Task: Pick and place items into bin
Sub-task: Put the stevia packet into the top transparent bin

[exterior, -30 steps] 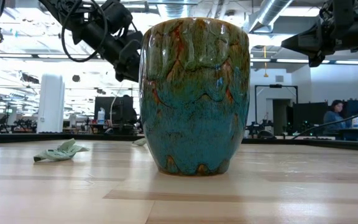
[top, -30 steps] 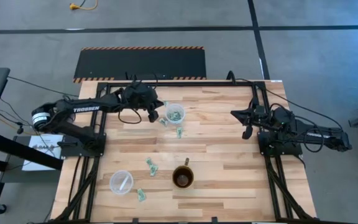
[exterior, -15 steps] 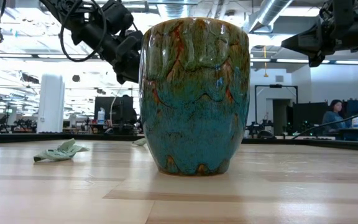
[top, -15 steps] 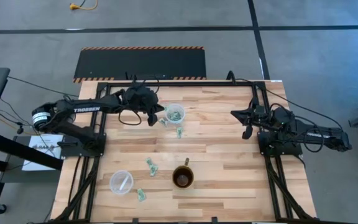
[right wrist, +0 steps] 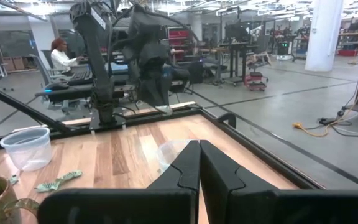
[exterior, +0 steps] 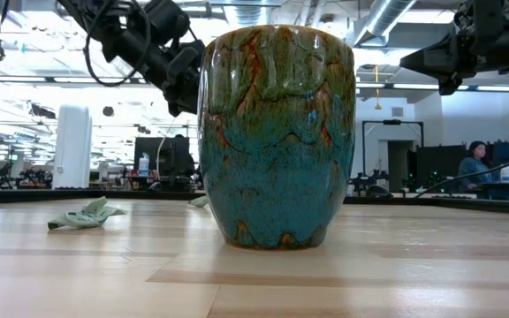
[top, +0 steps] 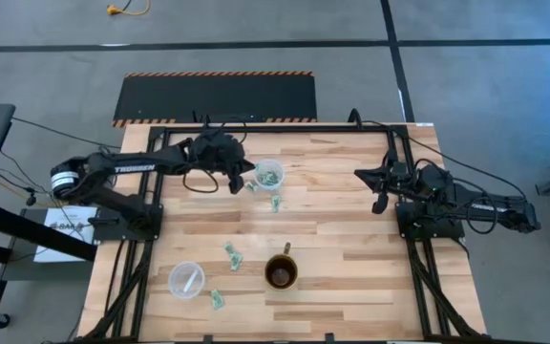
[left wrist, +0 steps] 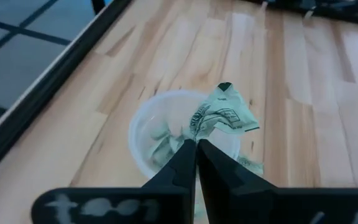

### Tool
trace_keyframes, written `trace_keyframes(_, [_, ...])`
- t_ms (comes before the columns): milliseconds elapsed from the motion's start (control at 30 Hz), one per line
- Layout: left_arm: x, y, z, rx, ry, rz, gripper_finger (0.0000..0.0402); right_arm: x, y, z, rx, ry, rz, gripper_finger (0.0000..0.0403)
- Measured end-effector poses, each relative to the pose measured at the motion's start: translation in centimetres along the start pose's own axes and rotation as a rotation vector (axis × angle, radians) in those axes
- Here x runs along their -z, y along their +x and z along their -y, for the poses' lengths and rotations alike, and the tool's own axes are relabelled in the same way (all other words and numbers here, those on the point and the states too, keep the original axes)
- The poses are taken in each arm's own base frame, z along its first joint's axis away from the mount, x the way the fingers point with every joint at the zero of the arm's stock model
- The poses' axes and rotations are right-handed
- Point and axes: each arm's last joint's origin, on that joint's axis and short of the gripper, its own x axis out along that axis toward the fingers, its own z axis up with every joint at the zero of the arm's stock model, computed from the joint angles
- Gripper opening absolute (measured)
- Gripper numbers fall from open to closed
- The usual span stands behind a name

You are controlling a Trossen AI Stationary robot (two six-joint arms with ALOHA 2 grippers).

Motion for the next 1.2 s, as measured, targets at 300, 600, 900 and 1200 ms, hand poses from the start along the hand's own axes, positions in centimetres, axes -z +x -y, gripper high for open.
trace_keyframes(300, [0.8, 3.5, -0.9, 0.039, -0.009, -0.027, 0.0000, 0.0, 0.0, 0.0, 0.000, 0.000, 0.000, 0.0000])
trace_keyframes(600, [0.7, 6.1, -1.4, 0.043, 0.011, -0.080, 0.0002, 0.0, 0.0, 0.0, 0.000, 0.000, 0.000, 0.0000])
trace_keyframes(900, [0.1, 5.9, -1.3, 0.077, 0.066, -0.106, 0.0070, 0.0, 0.0, 0.0, -0.001, 0.000, 0.000, 0.0000])
trace_keyframes(1200, [0.3, 4.7, -1.6, 0.070, 0.039, -0.169, 0.0153, 0.0, 0.0, 0.0, -0.001, 0.000, 0.000, 0.0000])
